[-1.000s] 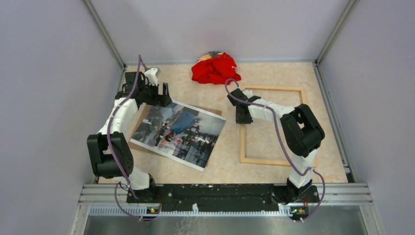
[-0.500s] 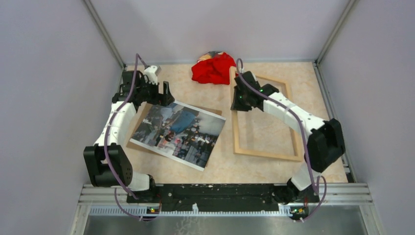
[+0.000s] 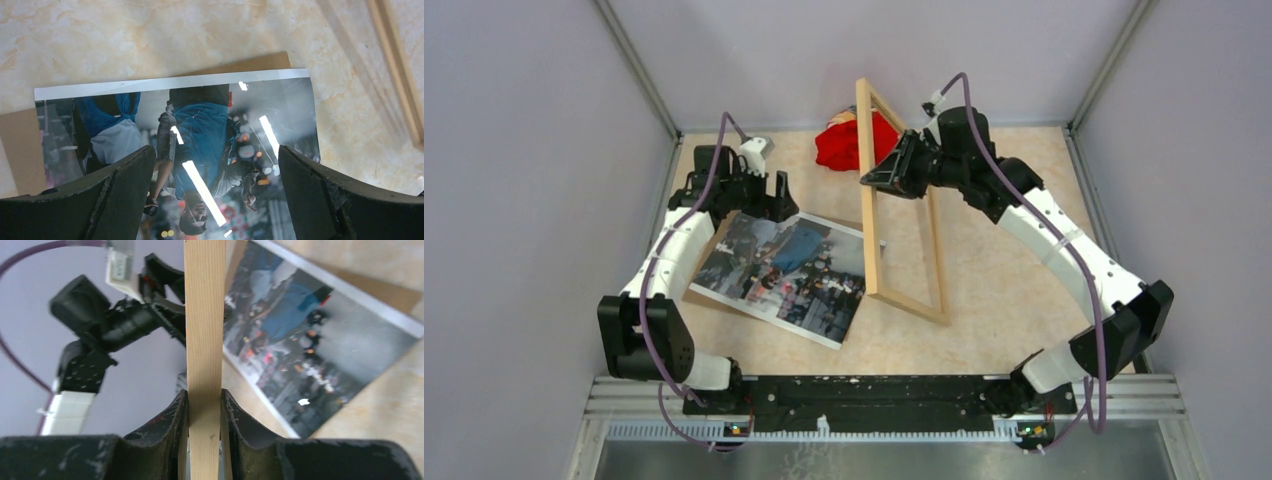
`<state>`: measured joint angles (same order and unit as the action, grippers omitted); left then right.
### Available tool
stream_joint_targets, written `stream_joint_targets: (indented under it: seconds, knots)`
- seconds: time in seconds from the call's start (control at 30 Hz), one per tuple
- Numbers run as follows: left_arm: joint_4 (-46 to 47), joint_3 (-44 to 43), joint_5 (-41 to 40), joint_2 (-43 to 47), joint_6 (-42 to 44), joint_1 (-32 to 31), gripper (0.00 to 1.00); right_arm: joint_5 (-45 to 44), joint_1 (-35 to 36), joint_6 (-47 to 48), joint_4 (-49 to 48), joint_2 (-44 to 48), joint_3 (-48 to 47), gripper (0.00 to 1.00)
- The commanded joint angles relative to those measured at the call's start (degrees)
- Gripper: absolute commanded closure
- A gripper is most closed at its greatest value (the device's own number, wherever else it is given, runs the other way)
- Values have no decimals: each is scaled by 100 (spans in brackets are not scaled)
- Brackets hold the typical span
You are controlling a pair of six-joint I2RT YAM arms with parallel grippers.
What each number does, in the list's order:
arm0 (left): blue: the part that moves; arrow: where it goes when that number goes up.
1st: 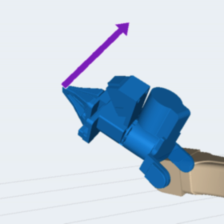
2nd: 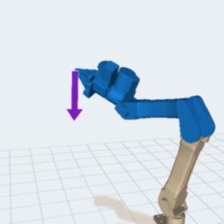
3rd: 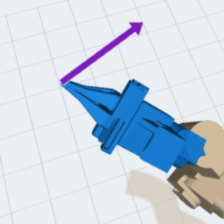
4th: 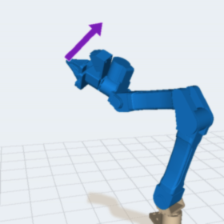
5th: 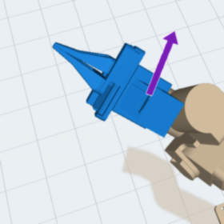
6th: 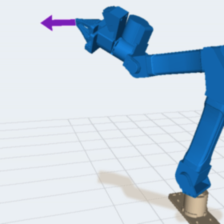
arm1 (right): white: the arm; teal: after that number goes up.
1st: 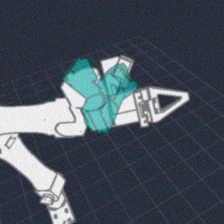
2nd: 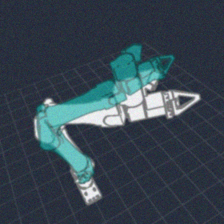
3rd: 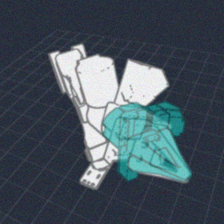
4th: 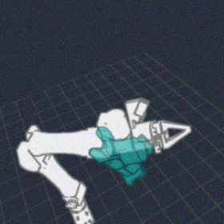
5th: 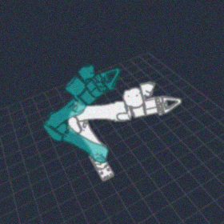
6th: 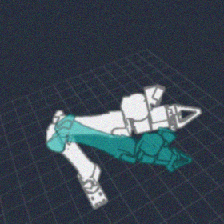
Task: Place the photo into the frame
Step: Turn over the photo frame at the center of the board.
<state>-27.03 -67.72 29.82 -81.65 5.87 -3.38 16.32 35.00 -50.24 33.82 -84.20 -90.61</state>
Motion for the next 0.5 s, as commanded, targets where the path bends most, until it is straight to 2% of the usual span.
stream_joint_targets:
  seconds: [0.0, 0.13, 0.47]
  knots:
    - [124, -36, 131, 64, -183, -39, 1, 1136, -169, -1281, -1512, 360, 233, 100]
    - [132, -46, 138, 24, -243, -67, 1, 1638, -405, -2077, -2696, 541, 861, 100]
    - [172, -39, 71, -36, -288, -105, 1, 2456, -878, -3146, -4295, 790, 2161, 100]
